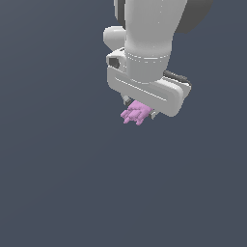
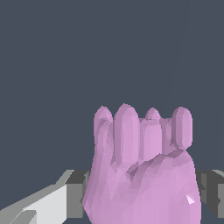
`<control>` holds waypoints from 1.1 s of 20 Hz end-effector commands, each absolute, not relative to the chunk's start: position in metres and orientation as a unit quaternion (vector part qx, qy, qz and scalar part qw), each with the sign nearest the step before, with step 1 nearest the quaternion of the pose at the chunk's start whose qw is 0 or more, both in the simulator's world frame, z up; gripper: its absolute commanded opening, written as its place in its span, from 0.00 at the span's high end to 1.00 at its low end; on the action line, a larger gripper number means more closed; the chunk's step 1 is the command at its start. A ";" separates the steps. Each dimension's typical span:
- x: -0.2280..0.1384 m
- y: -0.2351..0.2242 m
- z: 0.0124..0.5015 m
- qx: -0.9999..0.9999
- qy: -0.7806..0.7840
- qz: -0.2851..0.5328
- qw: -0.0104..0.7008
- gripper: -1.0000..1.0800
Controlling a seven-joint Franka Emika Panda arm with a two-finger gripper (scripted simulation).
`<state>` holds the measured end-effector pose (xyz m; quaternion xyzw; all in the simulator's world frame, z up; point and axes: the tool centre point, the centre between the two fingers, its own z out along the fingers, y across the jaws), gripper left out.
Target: Pick up the object and move it to a goal position.
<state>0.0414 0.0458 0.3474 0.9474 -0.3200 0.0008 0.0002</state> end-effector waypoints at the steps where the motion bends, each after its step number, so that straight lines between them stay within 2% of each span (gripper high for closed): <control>1: 0.047 0.046 0.365 0.947 -0.320 0.000 0.000 1.00; 11: 0.065 0.048 0.415 0.948 -0.320 0.000 0.000 1.00; 22: 0.074 0.049 0.434 0.948 -0.320 0.000 0.000 1.00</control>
